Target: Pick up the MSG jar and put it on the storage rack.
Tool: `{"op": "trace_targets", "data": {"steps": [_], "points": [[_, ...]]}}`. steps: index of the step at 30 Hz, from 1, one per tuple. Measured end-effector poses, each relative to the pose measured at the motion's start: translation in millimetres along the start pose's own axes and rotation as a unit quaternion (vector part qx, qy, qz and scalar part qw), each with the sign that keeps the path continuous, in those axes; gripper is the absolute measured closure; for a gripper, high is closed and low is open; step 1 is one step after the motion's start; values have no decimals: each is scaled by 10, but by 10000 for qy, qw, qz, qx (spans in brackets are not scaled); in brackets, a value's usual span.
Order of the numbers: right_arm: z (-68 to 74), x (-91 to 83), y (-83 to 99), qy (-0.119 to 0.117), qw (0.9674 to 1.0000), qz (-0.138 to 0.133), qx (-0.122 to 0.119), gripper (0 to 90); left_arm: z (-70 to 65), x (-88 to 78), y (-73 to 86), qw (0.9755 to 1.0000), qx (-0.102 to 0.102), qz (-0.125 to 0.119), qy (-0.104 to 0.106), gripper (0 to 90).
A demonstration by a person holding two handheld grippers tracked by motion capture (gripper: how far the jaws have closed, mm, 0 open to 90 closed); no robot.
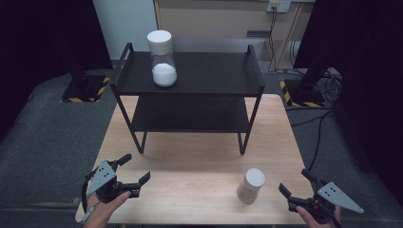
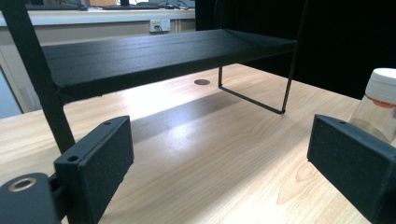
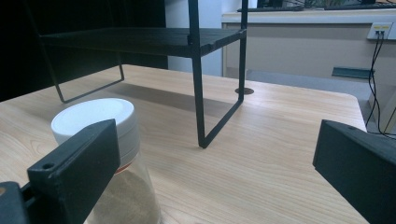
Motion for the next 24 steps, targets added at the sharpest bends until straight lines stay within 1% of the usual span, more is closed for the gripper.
{"op": "trace_targets", "data": {"steps": [6,13,17,24], "points": [[5,6,2,-5,10000,8,-2,13,-8,-55,49,10000,-56,-17,-63,58],[10,5,2,8,10000,11,-15,13,-30,-109,98,9999,-59,-23,-137,58],[9,9,7,15,10000,26,-16,13,-50,-133,129,9999,-51,-18,-156,58],[15,21,22,24,10000,53,-24,13,-87,-155,217,9998,-108,-33,-148,58]]}}
Point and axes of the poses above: each handheld gripper's, and its own axes: x roughly forward along the jaws, y roughly out of its underside, z roughly to its left, the point moved 7 cm from there along x, roughly forward along the jaws, and after that the axes turned 4 degrees about x, right-handed, at the moved point
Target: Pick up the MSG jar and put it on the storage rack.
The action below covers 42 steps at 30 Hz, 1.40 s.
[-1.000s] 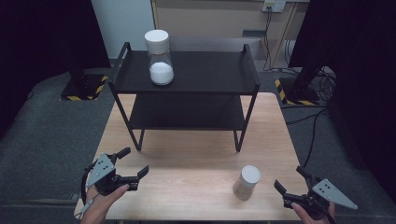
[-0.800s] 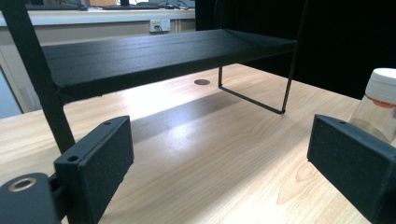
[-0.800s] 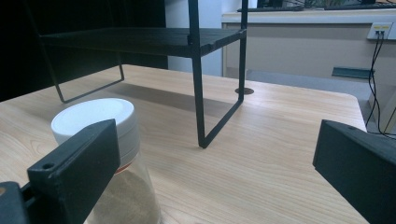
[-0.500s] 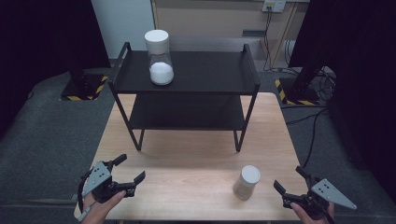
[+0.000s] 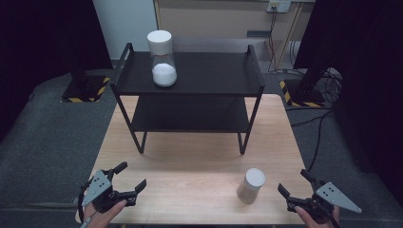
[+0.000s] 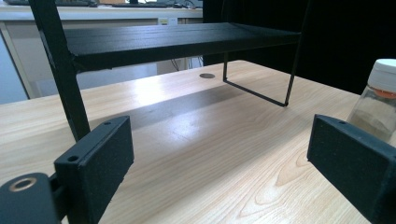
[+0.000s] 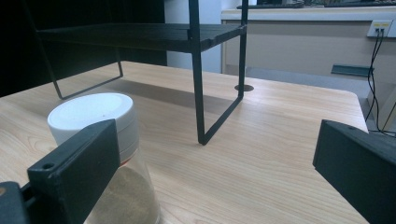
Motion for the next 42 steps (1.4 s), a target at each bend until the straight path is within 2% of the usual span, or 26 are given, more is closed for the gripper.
{"op": "trace_targets", "data": {"steps": [8,16,26,30,42], "points": [[16,8,-4,11,10000,15,-41,13,-3,-14,-4,10000,56,-43,-30,60],[30,30,26,53,10000,39,-61,15,-3,-25,-22,9997,227,0,-44,60],[10,27,30,97,9999,28,-70,14,24,-82,-16,9996,239,16,-165,62],[10,29,36,115,9999,12,2,14,31,-93,1,9996,170,17,-213,63],[19,33,33,80,9999,-20,74,12,-2,-90,-17,9993,289,77,-208,63]]}}
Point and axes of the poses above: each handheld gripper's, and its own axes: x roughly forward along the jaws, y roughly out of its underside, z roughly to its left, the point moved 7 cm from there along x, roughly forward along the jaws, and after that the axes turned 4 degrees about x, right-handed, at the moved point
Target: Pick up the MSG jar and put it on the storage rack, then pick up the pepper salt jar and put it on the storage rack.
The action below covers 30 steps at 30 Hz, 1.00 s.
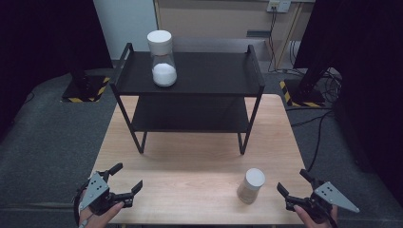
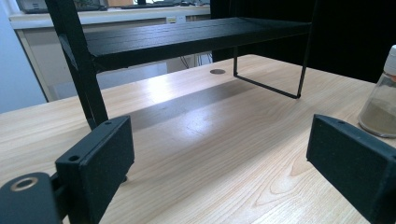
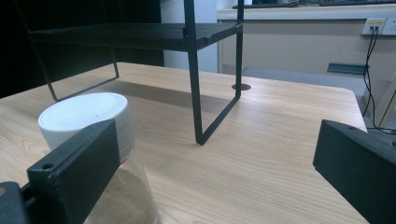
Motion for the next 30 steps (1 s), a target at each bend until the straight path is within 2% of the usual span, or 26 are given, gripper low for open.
{"op": "trace_targets", "data": {"steps": [4,9,16,25,30], "points": [[22,-5,-7,-44,10000,0,4,12,-9,11,0,10000,-23,24,-14,64],[63,-12,-41,-144,9999,-66,-3,12,-41,-1,-85,9999,96,-27,-17,64],[143,41,-78,-424,9990,-94,-38,12,-56,-40,-132,9999,123,-42,-63,64],[186,67,-118,-715,9973,-167,-32,10,-39,-30,-113,9999,92,-15,-50,64],[226,116,-118,-845,9963,-119,-111,10,-16,-41,-96,10000,62,0,-78,64]]}}
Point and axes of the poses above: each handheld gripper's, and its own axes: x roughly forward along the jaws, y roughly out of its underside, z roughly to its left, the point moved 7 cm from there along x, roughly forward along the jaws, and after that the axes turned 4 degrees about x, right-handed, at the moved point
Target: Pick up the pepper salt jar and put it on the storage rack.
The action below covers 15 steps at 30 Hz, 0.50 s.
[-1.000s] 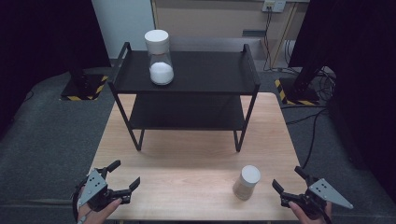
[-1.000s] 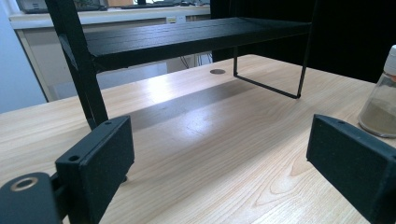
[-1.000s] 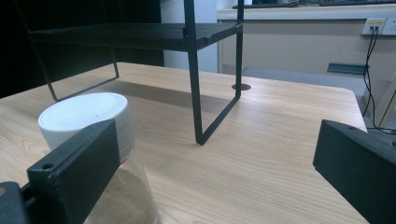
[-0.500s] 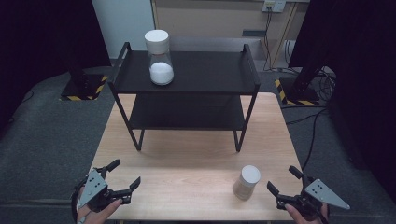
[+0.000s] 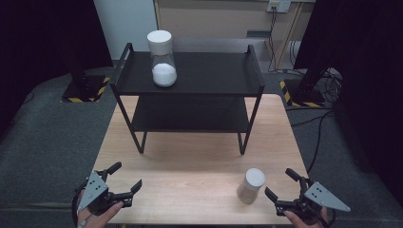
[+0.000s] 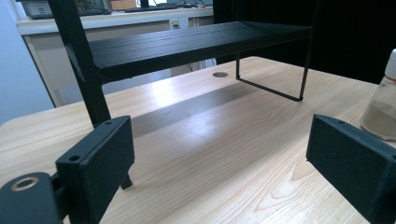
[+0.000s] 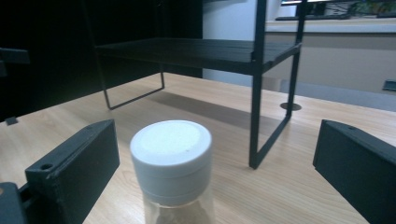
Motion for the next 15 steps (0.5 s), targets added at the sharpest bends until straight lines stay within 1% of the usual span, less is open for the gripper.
{"op": "trace_targets", "data": {"steps": [7,15], "points": [[41,100,16,-231,9997,43,-108,10,6,-12,1,10000,3,14,-31,64],[60,198,43,-355,9992,120,-146,12,0,10,23,10000,9,65,25,64]]}}
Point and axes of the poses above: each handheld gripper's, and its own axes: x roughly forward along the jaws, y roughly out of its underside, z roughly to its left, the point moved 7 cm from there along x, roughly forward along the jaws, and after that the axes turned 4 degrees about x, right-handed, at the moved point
